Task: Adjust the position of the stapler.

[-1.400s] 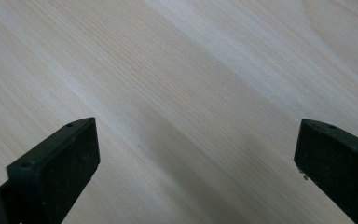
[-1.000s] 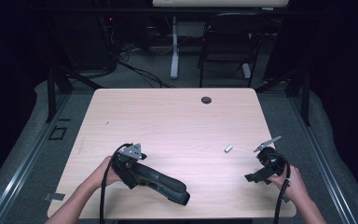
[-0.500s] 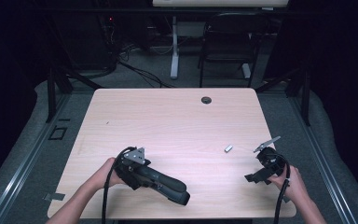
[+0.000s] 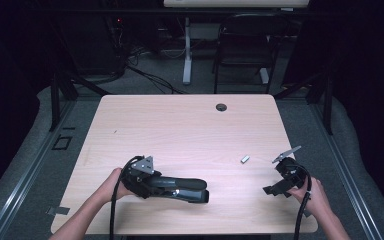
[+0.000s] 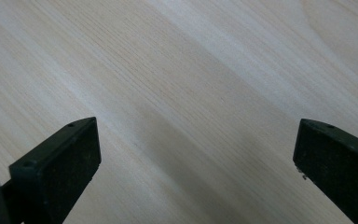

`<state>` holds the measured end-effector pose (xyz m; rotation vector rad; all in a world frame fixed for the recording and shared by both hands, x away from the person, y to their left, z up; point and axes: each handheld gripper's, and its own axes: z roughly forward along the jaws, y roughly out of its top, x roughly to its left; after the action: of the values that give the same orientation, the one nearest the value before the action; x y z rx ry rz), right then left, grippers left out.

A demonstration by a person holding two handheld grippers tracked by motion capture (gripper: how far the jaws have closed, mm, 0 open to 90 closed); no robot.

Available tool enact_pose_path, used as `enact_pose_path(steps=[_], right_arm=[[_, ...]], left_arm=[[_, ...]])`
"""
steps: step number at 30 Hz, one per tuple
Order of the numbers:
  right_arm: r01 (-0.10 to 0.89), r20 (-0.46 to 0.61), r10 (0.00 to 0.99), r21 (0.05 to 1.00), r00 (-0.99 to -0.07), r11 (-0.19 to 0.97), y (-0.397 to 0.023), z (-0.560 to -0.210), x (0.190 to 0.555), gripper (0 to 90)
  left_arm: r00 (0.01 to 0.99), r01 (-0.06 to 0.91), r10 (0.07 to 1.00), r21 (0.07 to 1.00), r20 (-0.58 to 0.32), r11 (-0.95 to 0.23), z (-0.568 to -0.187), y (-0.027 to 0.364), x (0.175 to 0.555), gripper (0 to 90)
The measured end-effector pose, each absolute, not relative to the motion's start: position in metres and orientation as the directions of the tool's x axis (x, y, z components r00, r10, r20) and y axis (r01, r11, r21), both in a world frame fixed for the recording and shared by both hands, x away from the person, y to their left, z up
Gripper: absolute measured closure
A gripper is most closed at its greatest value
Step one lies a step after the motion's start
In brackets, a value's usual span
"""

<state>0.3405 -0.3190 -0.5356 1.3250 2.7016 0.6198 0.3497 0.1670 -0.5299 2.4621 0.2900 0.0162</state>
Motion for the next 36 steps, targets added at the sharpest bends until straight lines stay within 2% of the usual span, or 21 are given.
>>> enact_pose_path(steps=[10, 18, 27, 36], right_arm=[[0.743, 0.107, 0.774, 0.386, -0.624, 0.546, -0.319, -0.536, 0.34, 0.8], [0.745, 0.1, 0.777, 0.382, -0.621, 0.547, -0.319, -0.536, 0.341, 1.2], [0.742, 0.087, 0.773, 0.365, -0.629, 0.562, -0.319, -0.536, 0.341, 1.8], [0.74, 0.09, 0.773, 0.376, -0.628, 0.558, -0.318, -0.536, 0.341, 2.0]], left_arm=[[0.974, 0.199, 0.222, 0.608, -0.038, -0.768, -0.53, 0.165, 0.348, 37.9], [0.978, 0.184, 0.205, 0.613, -0.037, -0.768, -0.529, 0.162, 0.347, 44.6], [0.986, 0.155, 0.162, 0.612, -0.045, -0.775, -0.528, 0.159, 0.348, 50.3], [0.993, 0.109, 0.109, 0.596, -0.036, -0.796, -0.527, 0.154, 0.351, 51.1]])
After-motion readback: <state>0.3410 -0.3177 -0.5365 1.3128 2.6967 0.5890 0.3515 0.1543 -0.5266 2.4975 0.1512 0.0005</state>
